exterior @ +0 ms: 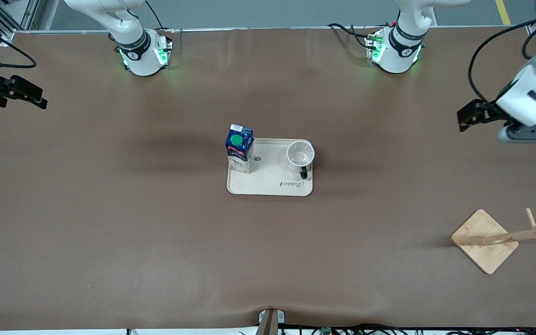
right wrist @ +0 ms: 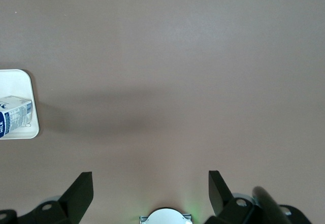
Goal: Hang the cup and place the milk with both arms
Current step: 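Move the left gripper over the white mug on the tray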
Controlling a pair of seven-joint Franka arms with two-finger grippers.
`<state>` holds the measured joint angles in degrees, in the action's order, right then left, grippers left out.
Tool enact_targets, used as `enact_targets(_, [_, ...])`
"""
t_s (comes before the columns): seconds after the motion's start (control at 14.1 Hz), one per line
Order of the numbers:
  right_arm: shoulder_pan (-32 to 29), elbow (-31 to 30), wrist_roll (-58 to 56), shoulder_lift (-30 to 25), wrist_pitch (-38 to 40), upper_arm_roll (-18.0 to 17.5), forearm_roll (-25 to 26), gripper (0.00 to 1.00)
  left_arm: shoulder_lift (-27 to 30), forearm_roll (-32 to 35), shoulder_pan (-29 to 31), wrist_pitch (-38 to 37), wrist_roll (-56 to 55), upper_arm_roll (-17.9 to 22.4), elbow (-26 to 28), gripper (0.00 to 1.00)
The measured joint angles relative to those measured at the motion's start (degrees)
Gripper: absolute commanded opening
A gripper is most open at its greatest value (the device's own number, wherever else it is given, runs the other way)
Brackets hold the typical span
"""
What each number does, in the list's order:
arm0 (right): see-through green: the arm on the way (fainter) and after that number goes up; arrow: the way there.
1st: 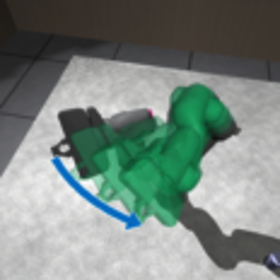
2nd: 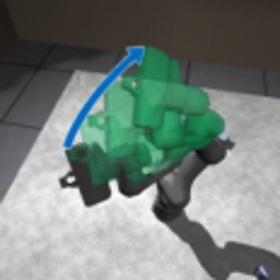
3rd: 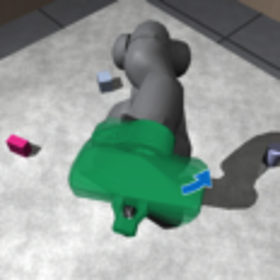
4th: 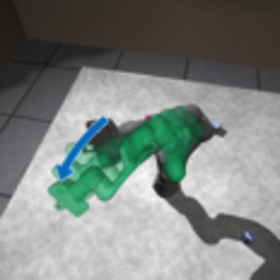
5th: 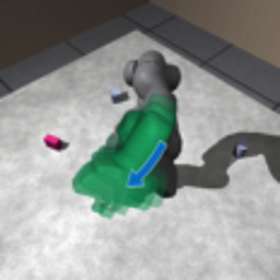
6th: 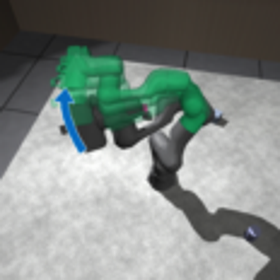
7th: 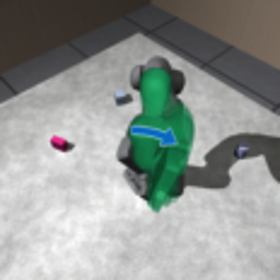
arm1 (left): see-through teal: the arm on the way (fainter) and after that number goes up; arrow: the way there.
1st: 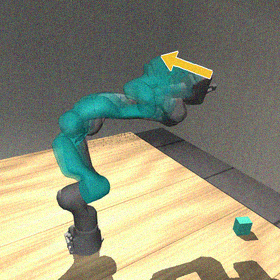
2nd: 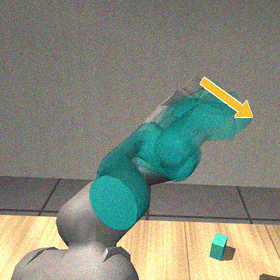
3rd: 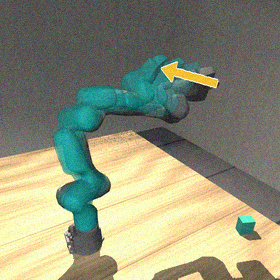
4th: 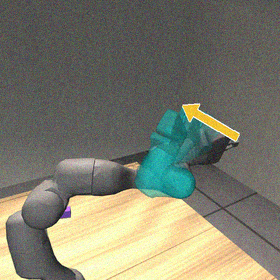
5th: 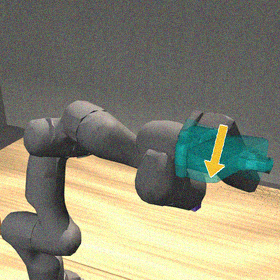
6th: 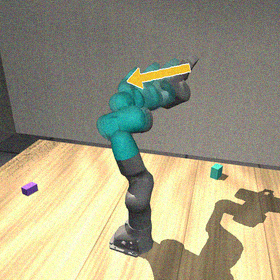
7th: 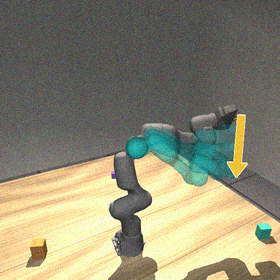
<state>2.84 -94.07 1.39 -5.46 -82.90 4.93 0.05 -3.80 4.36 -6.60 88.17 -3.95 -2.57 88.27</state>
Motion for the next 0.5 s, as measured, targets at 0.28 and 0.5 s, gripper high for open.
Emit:
enact_targets(0.28, [-0.02, 0.0, 0.0, 0.03, 0.01, 0.01, 0.0, 1.0, -6.12, -2.15, -3.81, 3.66, -5.32, -2.65, 0.48, 1.0])
enact_targets(0.5, [-0.05, 0.0, 0.0, 0.03, 0.02, 0.04, 0.0, 1.0, -9.94, -2.16, -9.81, 10.04, -12.99, -3.61, 3.48, 1.0])
